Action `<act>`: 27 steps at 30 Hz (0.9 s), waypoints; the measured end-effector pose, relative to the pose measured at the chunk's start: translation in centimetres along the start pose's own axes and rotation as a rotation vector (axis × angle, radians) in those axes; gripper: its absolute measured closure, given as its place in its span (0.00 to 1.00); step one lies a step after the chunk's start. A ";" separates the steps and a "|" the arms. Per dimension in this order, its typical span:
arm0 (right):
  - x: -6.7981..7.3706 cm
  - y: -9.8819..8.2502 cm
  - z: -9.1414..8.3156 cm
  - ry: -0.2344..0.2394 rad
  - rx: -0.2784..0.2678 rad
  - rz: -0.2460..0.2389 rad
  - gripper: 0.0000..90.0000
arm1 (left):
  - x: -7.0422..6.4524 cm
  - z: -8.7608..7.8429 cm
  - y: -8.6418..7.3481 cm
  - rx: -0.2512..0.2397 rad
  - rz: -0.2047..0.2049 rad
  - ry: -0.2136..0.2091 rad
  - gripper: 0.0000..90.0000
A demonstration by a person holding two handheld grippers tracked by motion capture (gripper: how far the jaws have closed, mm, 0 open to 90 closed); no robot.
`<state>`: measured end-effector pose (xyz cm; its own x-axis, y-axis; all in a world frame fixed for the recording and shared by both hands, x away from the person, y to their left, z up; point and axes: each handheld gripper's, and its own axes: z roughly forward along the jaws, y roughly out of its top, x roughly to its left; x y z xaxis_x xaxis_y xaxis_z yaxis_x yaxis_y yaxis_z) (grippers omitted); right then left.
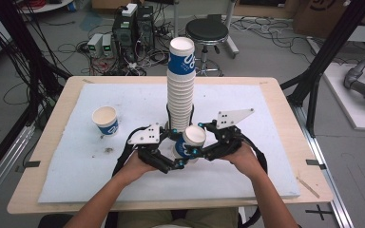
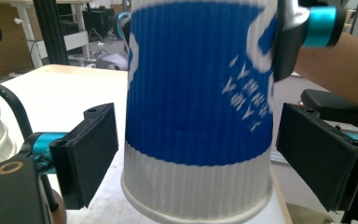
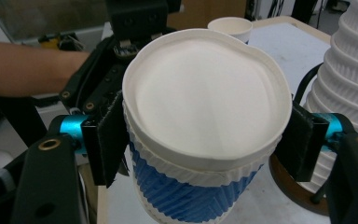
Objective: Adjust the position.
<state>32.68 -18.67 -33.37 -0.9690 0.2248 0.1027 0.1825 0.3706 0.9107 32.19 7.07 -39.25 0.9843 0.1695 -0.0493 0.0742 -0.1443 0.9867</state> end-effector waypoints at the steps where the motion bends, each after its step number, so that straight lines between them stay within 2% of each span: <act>1: -0.1 0.0 -0.1 0.004 -0.010 -0.001 0.31 | 0.0 0.0 0.0 0.000 0.000 0.001 0.14; 4: -0.1 0.0 -0.1 0.018 -0.017 0.013 0.31 | 0.1 0.0 0.0 -0.008 -0.013 -0.003 0.14; 10: -0.2 0.0 -0.1 0.040 -0.045 0.037 0.31 | 0.1 0.0 0.0 -0.002 -0.007 0.002 0.14; 13: -0.3 0.0 -0.1 0.038 -0.047 0.041 0.31 | 0.1 -0.1 0.0 -0.004 0.007 -0.013 0.21; 20: -0.4 -0.2 0.0 0.036 -0.041 0.045 0.31 | 0.2 -0.3 0.0 0.011 0.012 -0.011 0.25; 21: -0.4 -0.2 0.1 0.036 -0.039 0.047 0.29 | 0.3 -0.4 0.1 0.010 0.008 -0.010 0.26; 23: -0.2 -0.1 0.3 -0.016 -0.026 0.030 0.19 | 0.4 -0.7 0.1 0.009 0.007 -0.005 0.27; 24: -0.2 0.0 0.2 -0.022 -0.014 0.020 0.19 | 0.5 -0.8 0.2 0.006 0.003 -0.007 0.27; 27: -0.4 0.1 -0.1 0.007 -0.011 0.032 0.19 | 0.6 -1.2 0.3 -0.003 0.005 -0.008 0.28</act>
<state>33.09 -18.79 -33.26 -0.9639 0.2297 0.1344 0.2113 0.3536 0.9112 32.62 8.32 -38.81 0.9859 0.1607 -0.0458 0.0691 -0.1425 0.9874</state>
